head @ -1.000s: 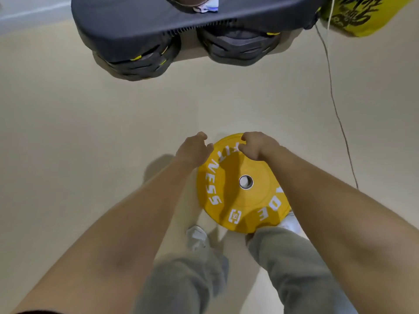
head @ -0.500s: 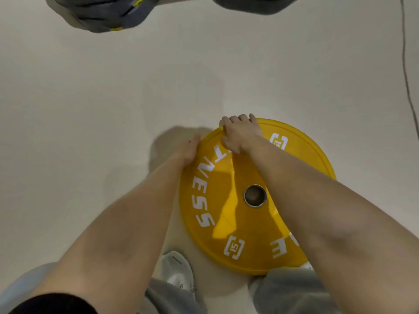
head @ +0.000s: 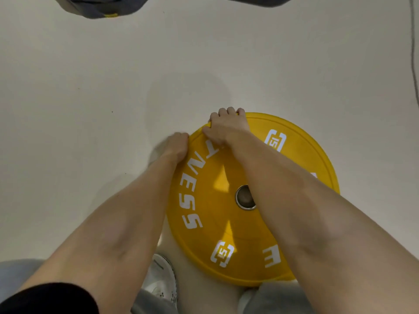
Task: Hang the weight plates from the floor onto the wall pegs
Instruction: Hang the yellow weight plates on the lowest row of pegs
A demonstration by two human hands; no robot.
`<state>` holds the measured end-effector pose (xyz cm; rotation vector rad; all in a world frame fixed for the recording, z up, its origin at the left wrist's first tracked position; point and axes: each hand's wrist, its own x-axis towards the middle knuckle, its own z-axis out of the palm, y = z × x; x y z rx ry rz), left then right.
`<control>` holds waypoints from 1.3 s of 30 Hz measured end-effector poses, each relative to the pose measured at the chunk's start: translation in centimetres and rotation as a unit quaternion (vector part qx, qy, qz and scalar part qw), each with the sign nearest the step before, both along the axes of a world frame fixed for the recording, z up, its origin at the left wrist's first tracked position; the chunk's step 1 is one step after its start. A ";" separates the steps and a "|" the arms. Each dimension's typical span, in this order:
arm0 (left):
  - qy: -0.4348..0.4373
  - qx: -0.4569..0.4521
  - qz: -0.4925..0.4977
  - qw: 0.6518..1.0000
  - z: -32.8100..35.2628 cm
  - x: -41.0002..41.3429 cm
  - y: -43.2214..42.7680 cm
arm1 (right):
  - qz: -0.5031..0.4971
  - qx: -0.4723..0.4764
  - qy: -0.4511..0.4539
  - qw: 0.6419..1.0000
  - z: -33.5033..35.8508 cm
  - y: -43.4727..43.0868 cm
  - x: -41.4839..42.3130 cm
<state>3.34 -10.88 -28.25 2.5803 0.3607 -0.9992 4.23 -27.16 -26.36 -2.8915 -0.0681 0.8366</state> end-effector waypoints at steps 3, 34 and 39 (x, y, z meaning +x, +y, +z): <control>0.015 -0.046 0.043 0.998 2.1 -0.4 0.2 | 0.001 -0.003 -0.023 1.000 2.5 0.2 -0.9; -0.390 -0.012 -0.044 0.920 34.5 -34.9 -22.5 | -0.312 0.178 -0.237 0.903 32.3 -25.4 -34.9; -0.403 -0.147 0.009 0.903 34.1 -36.4 -19.6 | -0.336 0.276 -0.177 0.883 30.8 -26.6 -34.5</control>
